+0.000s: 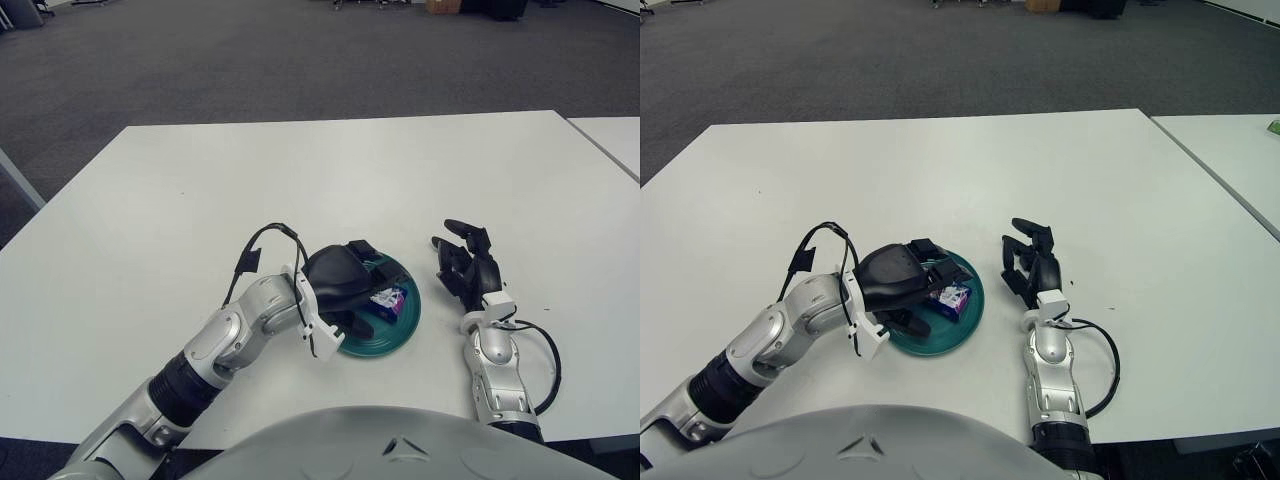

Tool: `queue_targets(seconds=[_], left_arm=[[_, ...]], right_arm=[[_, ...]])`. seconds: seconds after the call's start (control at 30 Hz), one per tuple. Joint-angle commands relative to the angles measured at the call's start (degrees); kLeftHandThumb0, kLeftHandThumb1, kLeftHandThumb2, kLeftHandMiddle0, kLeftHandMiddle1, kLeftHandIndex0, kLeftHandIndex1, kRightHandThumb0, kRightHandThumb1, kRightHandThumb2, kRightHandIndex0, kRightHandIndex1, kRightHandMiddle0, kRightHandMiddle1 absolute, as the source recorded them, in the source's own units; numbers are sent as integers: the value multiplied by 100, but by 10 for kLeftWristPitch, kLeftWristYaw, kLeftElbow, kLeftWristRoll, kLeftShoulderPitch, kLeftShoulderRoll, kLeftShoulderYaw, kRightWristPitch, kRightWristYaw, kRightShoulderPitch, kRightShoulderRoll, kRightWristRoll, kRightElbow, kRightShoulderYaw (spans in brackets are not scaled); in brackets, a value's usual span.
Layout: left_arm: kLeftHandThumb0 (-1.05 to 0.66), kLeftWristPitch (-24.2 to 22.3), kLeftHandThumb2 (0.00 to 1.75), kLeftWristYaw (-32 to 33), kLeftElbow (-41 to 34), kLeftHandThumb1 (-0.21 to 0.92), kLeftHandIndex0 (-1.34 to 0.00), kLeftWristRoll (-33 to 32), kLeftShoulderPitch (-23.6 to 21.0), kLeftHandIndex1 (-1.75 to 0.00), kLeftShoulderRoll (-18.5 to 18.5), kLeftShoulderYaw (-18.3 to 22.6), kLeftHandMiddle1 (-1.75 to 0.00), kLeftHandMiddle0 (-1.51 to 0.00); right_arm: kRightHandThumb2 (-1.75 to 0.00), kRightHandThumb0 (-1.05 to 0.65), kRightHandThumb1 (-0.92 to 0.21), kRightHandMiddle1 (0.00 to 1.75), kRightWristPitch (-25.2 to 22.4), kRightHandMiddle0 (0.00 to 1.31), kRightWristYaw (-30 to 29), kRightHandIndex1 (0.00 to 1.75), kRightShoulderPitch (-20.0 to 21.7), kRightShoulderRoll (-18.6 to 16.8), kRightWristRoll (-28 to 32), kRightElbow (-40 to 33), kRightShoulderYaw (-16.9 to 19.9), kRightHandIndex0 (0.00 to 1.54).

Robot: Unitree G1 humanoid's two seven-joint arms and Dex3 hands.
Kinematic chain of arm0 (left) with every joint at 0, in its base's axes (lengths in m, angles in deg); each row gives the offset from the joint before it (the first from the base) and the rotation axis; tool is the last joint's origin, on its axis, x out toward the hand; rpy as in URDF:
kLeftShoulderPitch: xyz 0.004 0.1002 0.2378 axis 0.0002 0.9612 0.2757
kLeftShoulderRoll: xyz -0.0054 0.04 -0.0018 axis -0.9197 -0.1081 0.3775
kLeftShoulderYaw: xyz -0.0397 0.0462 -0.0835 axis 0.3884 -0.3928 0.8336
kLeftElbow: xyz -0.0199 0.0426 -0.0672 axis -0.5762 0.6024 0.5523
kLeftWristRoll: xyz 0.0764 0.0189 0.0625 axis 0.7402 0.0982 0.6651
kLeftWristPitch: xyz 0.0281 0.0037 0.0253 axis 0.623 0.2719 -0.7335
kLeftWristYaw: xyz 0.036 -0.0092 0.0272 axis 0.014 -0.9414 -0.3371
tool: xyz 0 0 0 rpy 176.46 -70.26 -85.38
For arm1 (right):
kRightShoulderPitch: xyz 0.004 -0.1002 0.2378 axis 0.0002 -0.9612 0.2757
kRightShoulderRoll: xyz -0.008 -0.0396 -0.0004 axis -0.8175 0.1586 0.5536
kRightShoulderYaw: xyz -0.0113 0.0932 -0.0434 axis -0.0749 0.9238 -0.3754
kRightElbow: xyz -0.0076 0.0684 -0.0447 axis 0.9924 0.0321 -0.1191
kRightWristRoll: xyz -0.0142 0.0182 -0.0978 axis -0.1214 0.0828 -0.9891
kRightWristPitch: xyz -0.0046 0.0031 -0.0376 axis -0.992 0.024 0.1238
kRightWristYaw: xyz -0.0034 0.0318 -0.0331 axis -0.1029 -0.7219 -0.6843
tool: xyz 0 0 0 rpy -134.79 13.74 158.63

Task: Put the gum into the plate.

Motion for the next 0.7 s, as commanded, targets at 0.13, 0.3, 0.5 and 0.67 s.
queue_targets(seconds=[0.13,0.3,0.5,0.67], left_arm=[[-105,32,63,25,45,92,0,-45,-20,-1,-8,26,0,-2],[-105,37,61,37,82,92,0,-103,-20,0,8,44,0,0],[-105,10,58,30,93,92,0,-172,-8,0,21,75,0,0],[-105,-107,55,-24,29,92,0,-245,-3,0,44,111,0,0]], right_arm=[[-70,-66,-92,97,-24,0,2,41,-29,5,-9,68,-6,33],[-69,-67,-92,94,-19,0,3,32,-26,5,-5,77,-5,34],[-68,-65,-92,95,-12,0,5,29,-28,-1,8,80,-1,38],[-67,-63,-92,98,-11,0,3,31,-32,-3,9,75,-2,44]])
